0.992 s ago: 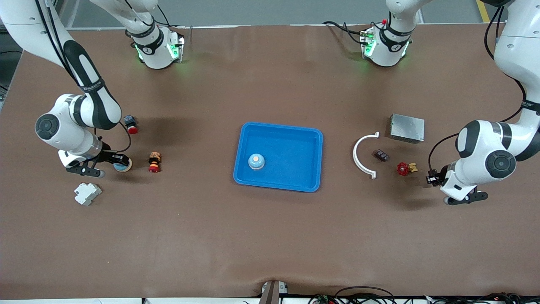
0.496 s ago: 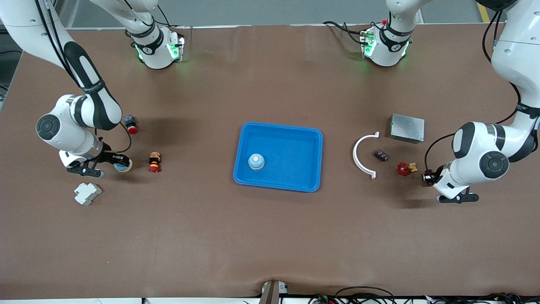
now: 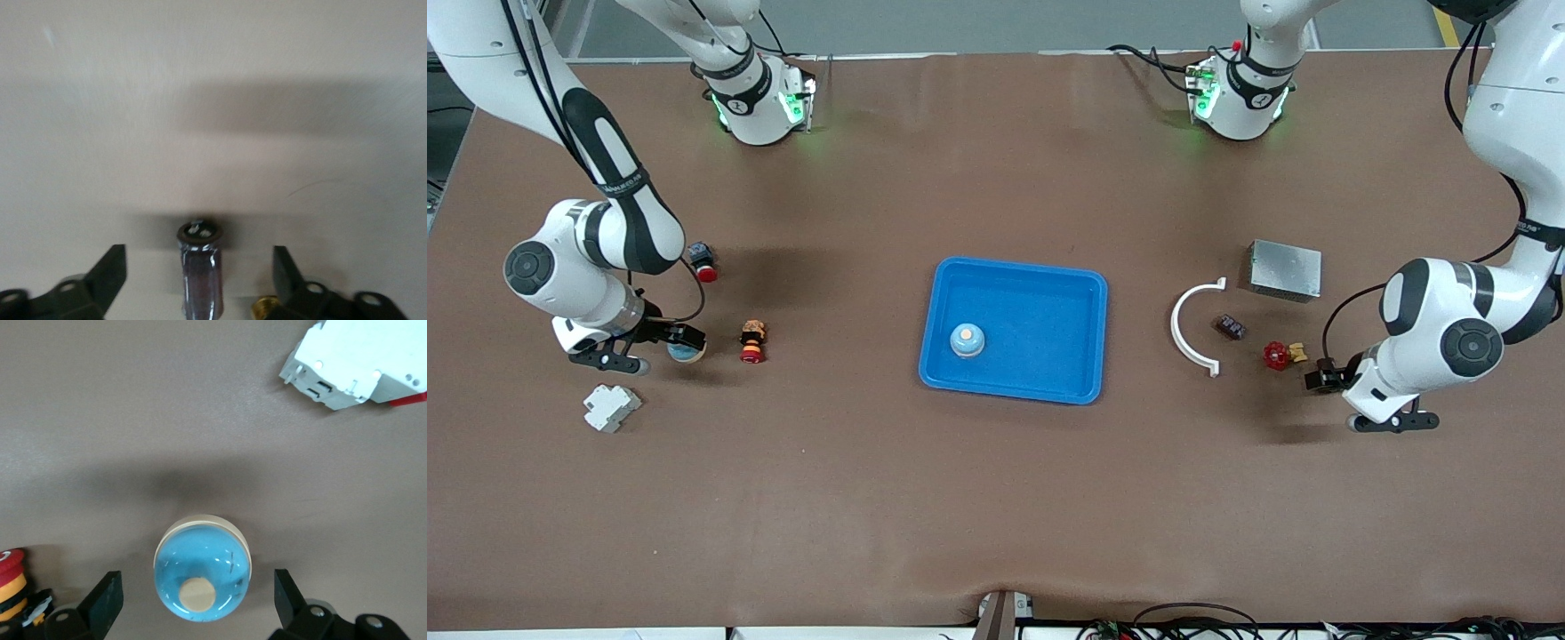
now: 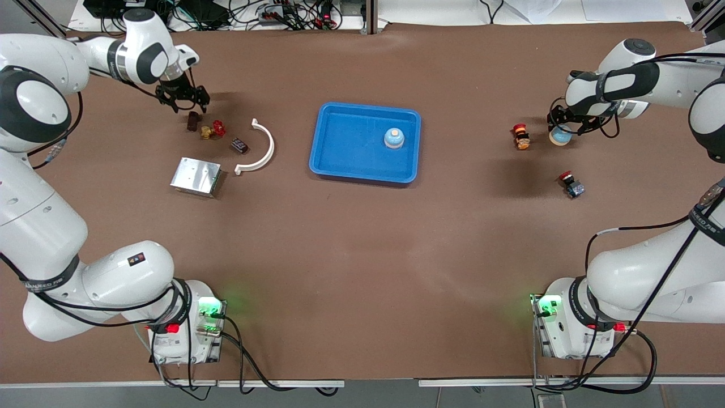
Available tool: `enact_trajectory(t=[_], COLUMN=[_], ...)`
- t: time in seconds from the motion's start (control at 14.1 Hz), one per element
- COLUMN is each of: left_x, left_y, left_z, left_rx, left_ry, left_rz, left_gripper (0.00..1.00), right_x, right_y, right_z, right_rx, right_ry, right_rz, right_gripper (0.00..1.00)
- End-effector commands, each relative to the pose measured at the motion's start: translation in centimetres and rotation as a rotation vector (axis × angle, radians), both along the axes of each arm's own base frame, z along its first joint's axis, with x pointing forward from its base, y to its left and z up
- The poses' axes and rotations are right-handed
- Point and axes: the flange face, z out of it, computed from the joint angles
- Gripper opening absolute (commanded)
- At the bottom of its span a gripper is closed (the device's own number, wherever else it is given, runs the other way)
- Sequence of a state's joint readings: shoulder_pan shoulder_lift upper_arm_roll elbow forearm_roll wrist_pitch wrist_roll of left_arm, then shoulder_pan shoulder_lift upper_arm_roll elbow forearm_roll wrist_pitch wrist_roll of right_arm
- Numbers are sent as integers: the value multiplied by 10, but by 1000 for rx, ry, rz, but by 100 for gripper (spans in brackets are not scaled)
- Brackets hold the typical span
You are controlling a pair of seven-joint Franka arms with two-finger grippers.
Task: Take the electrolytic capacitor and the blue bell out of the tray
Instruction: 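Set the capacitor by the valve while the right gripper sets the bell down, then raise the left arm away while the right gripper returns to the tray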
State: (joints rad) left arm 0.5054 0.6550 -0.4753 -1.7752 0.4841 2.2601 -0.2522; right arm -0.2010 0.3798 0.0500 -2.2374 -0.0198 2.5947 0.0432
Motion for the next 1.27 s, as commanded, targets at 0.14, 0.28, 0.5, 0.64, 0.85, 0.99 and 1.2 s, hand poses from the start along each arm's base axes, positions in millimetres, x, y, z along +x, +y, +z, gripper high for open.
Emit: enact_trajectory(t=[0.14, 0.28, 0.5, 0.64, 0.85, 0.99, 1.2], left_x=[30, 40, 37, 26, 8, -8, -36], left_y=[-30, -49, -64, -67, -78, -84, -99], left_z=[101, 141, 203, 246, 302, 327, 367], left_rx=[27, 23, 48, 89, 80, 77, 74], left_ry=[-75, -76, -72, -93, -137, -123, -110], left_rz=[-34, -43, -46, -42, -21, -4, 6], left_gripper=[100, 100, 100, 100, 100, 100, 100], right_x=[15, 18, 8, -1, -12, -18, -20], right_y=[42, 80, 155, 213, 300, 351, 410], right_z=[67, 101, 140, 158, 179, 193, 186], right_rx=[8, -7, -30, -2, 48, 60, 62], right_ry=[92, 124, 98, 88, 67, 46, 50], right_rz=[-4, -51, -114, -195, -286, -350, -447], right_gripper=[100, 100, 100, 100, 100, 100, 100])
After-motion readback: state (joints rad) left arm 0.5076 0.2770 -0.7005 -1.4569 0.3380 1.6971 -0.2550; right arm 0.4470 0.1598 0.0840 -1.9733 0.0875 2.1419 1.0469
